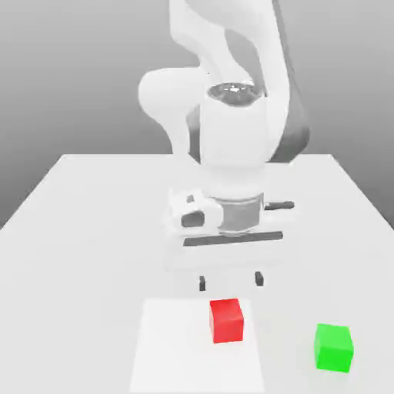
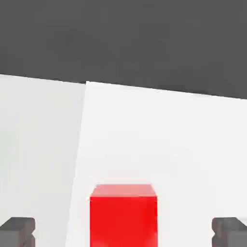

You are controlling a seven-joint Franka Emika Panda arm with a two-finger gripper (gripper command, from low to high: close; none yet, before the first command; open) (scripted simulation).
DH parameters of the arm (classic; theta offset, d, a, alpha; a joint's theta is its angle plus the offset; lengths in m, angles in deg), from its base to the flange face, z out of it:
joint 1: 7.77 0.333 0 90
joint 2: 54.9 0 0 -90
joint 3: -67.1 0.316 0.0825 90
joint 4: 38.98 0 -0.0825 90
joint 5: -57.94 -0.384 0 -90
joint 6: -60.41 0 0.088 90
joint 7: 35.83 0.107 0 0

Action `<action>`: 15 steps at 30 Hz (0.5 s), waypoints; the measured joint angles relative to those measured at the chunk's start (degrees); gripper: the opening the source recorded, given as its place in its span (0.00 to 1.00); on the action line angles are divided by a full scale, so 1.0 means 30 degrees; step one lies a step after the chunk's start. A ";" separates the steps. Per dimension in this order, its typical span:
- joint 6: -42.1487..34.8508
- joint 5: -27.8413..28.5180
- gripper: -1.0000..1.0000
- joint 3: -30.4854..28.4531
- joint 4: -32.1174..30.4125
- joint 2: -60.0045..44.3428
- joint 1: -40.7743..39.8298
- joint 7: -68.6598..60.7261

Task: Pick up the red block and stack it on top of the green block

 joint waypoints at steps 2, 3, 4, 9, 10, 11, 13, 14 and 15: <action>0.1154 0.0154 0.50 -0.0082 0.0119 -0.1373 0.0053 0.0100; 0.1740 0.0194 0.50 -0.0114 0.0205 -0.2064 0.0076 0.0129; 0.2329 0.0210 0.50 -0.0142 0.0296 -0.2755 0.0100 0.0146; 0.2856 0.0249 0.00 -0.0152 0.0378 -0.3374 0.0106 0.0192; 0.2856 0.0263 0.00 -0.0150 0.0378 -0.3374 0.0101 0.0206; 0.3120 0.0279 0.00 -0.0149 0.0421 -0.3685 0.0093 0.0219; 0.2582 0.0292 0.00 -0.0120 0.0332 -0.3053 0.0065 0.0215; 0.2101 0.0298 0.00 -0.0104 0.0251 -0.2486 0.0051 0.0216; 0.1575 0.0245 0.00 -0.0124 0.0160 -0.1860 0.0085 0.0177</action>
